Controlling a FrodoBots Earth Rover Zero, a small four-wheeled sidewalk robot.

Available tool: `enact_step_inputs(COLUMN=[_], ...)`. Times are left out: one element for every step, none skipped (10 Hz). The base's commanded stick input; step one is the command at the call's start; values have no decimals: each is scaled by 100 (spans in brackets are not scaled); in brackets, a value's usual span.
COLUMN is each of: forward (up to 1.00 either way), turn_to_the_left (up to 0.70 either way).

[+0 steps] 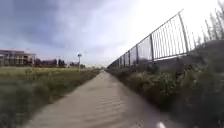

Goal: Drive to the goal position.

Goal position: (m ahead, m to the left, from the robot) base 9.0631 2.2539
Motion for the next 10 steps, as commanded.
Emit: enact_step_inputs(forward=[100,100,100,100,100,100,100,100,100,100], turn_to_the_left=[0,0,0,0,0,0,0,0,0,0])
